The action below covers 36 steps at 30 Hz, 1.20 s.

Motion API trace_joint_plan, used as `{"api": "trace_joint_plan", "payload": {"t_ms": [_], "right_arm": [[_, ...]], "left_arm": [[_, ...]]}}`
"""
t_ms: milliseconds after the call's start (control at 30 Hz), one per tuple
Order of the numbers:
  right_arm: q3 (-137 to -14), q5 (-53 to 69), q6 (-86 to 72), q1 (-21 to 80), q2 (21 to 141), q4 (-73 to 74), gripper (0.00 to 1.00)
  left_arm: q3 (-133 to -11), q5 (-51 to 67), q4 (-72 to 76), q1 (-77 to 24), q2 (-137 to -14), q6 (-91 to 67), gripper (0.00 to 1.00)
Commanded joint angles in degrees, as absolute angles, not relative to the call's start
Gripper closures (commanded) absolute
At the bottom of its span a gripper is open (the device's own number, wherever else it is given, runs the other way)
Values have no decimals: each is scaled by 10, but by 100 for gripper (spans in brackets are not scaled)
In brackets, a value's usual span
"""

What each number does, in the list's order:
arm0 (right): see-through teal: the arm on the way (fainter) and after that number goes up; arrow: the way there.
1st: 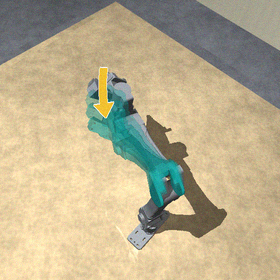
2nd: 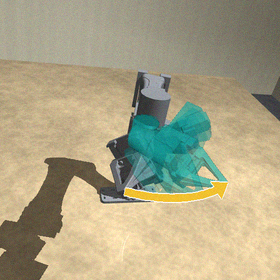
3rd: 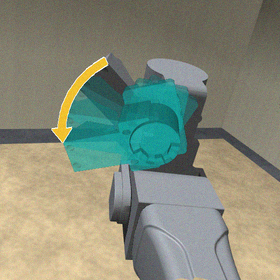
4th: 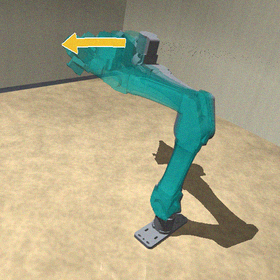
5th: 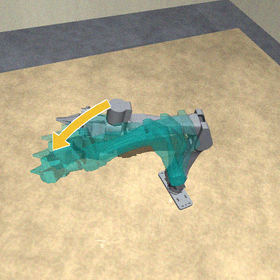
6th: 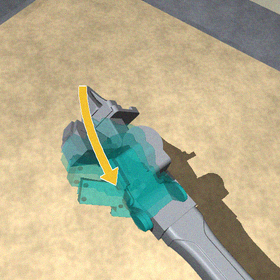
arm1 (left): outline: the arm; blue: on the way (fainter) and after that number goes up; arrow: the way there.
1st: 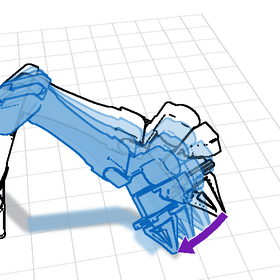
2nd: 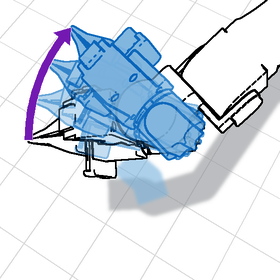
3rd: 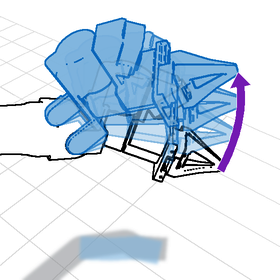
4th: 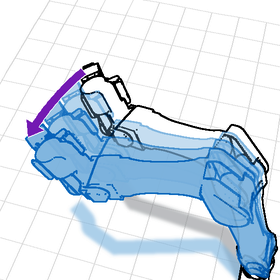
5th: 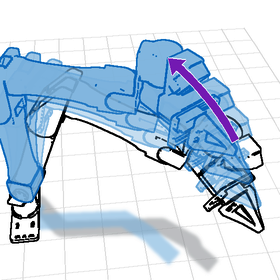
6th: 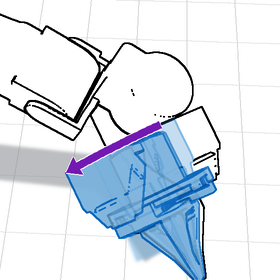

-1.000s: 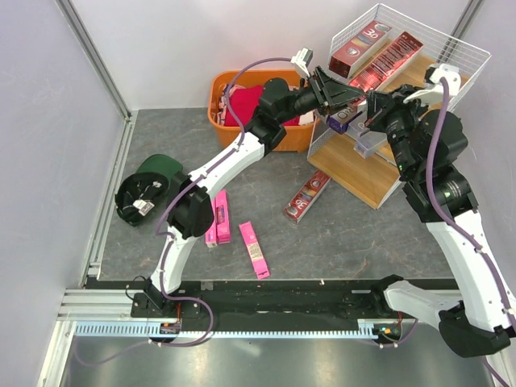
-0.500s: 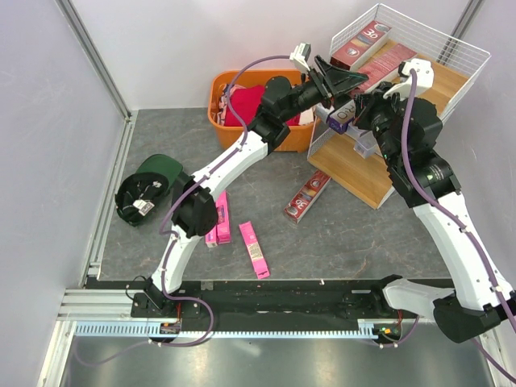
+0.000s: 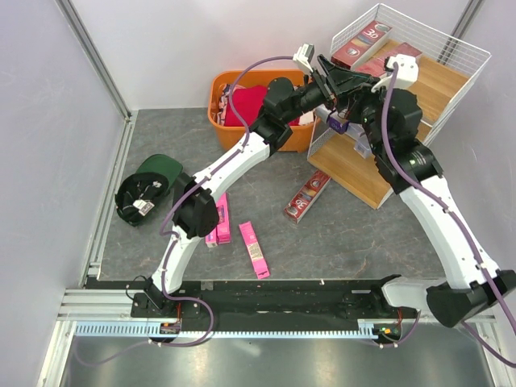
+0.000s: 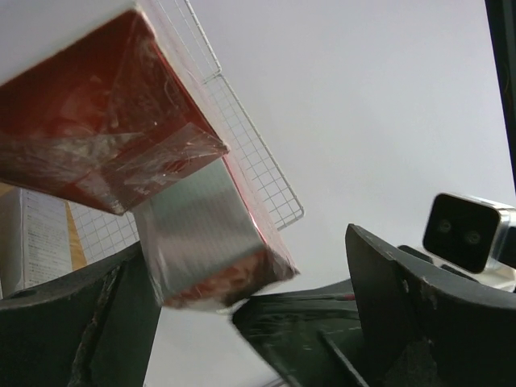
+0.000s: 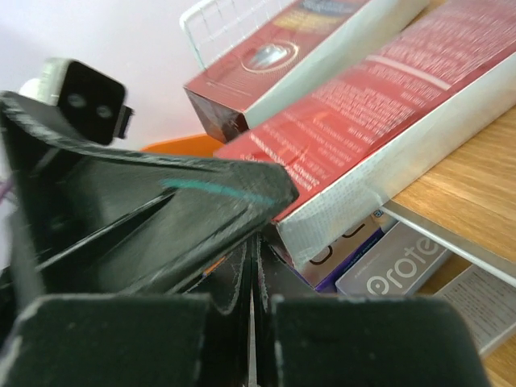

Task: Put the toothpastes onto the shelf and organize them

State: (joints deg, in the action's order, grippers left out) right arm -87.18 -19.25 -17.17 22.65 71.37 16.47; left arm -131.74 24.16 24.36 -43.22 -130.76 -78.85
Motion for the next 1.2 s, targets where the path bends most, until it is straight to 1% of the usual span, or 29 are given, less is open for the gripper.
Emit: {"api": "trace_joint_plan", "payload": {"t_ms": [0,200,500,667,900,967,1100,1133,1167], "right_arm": [[-880,-211,-173,211,735,124,100],[-885,-222,-181,195,763,102,100],[-908,-225,-192,171,790,98,100],[-903,-214,-194,165,787,96,100],[-893,-189,-194,163,768,90,100],[-891,-164,-198,163,761,93,100],[-882,-118,-209,163,747,100,100],[-879,-107,-211,163,744,102,100],[-877,-92,-214,163,742,105,100]], "left_arm": [[-1323,250,265,-437,-1271,-778,6],[-1296,258,279,-437,-1257,-775,2],[-1178,258,322,-437,-1191,-759,0],[-1077,265,357,-437,-1146,-734,0],[-945,260,374,-439,-1052,-636,0],[-904,267,343,-439,-1016,-588,0],[-842,251,234,-443,-961,-485,0],[-837,245,171,-445,-948,-437,0],[-832,236,138,-447,-944,-412,0]]}}
